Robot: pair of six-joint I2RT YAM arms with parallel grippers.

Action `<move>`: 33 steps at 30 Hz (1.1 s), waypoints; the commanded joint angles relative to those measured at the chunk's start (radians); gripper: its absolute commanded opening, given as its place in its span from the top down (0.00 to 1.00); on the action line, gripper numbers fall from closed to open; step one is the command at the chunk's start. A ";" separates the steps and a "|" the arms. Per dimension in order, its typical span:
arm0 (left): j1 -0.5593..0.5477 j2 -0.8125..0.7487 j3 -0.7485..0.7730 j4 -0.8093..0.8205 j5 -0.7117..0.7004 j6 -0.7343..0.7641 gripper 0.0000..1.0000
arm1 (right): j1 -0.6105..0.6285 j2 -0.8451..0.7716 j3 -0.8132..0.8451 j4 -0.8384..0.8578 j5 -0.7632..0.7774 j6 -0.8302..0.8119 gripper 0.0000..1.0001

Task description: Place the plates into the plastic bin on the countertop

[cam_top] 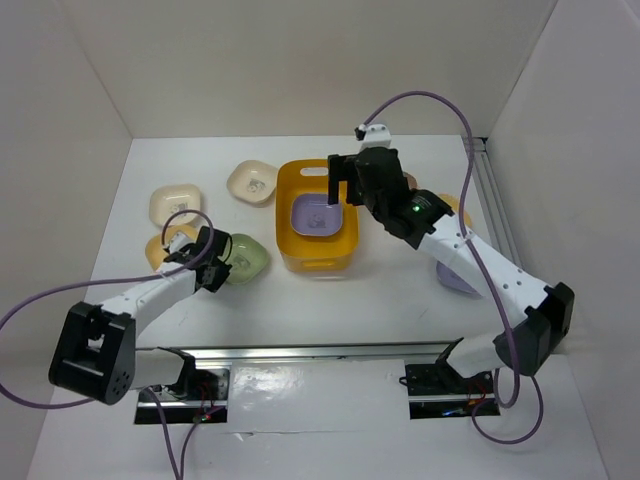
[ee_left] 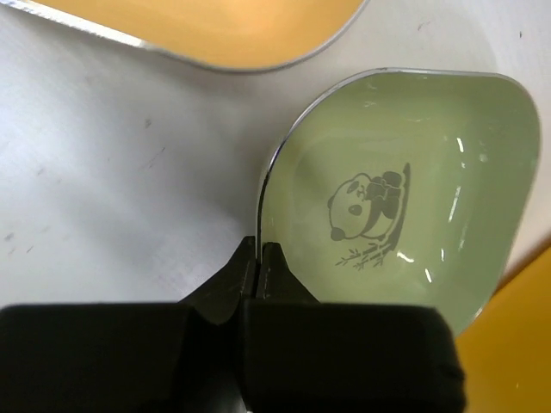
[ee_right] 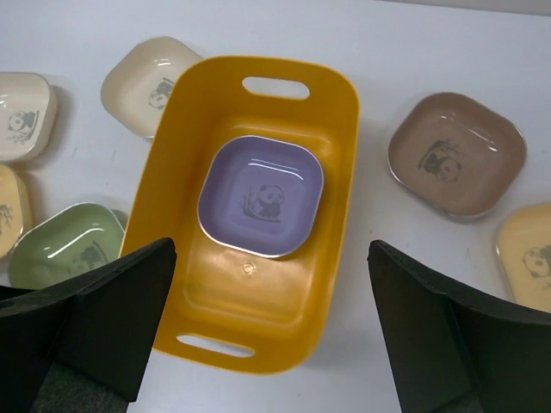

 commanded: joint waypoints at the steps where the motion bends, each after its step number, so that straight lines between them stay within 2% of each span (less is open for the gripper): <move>1: -0.040 -0.103 0.028 -0.250 -0.038 -0.007 1.00 | 0.001 -0.129 -0.019 0.016 0.058 0.018 0.00; 4: -0.075 -0.227 0.130 -0.362 -0.099 -0.030 1.00 | 0.001 -0.155 -0.030 -0.005 0.067 0.018 0.00; 6: -0.097 -0.254 0.245 -0.491 -0.148 -0.051 1.00 | 0.001 -0.155 -0.007 -0.033 0.079 0.018 0.00; 11: -0.136 -0.264 0.449 -0.616 -0.201 -0.042 1.00 | 0.001 -0.220 -0.009 -0.053 0.114 0.018 0.00; 13: -0.158 -0.246 0.517 -0.602 -0.187 -0.015 1.00 | 0.001 -0.253 -0.021 -0.044 0.114 0.028 0.00; 15: -0.198 -0.222 0.561 -0.533 -0.157 0.080 1.00 | 0.001 -0.264 -0.030 -0.056 0.114 0.028 0.00; 16: -0.207 -0.208 0.572 -0.425 -0.132 0.191 1.00 | 0.001 -0.264 -0.030 -0.065 0.114 0.015 0.00; 17: -0.207 -0.167 0.592 -0.354 -0.048 0.267 1.00 | 0.001 -0.264 -0.021 -0.085 0.114 0.015 0.00; 18: -0.207 -0.166 0.592 -0.300 -0.047 0.331 1.00 | 0.001 -0.264 -0.021 -0.096 0.114 0.004 0.00; 19: -0.207 -0.093 0.642 -0.269 0.035 0.382 1.00 | 0.001 -0.255 -0.010 -0.096 0.105 -0.011 0.00; 20: -0.207 -0.047 0.673 -0.213 0.081 0.501 1.00 | -0.008 -0.255 -0.010 -0.111 0.105 -0.011 0.00; 22: -0.207 0.057 0.800 -0.212 0.196 0.603 1.00 | -0.008 -0.255 -0.001 -0.122 0.094 -0.036 0.00; 23: -0.207 0.164 0.846 -0.212 0.225 0.696 1.00 | -0.008 -0.255 -0.001 -0.122 0.069 -0.045 0.00; 25: -0.207 0.263 0.972 -0.273 0.254 0.741 1.00 | -0.019 -0.255 -0.001 -0.132 0.058 -0.054 0.00; 28: -0.207 0.401 1.038 -0.258 0.307 0.803 1.00 | -0.030 -0.266 -0.030 -0.133 0.044 -0.054 0.00; 33: -0.207 0.608 1.236 -0.312 0.328 0.800 1.00 | -0.065 -0.275 -0.072 -0.133 0.035 -0.045 0.00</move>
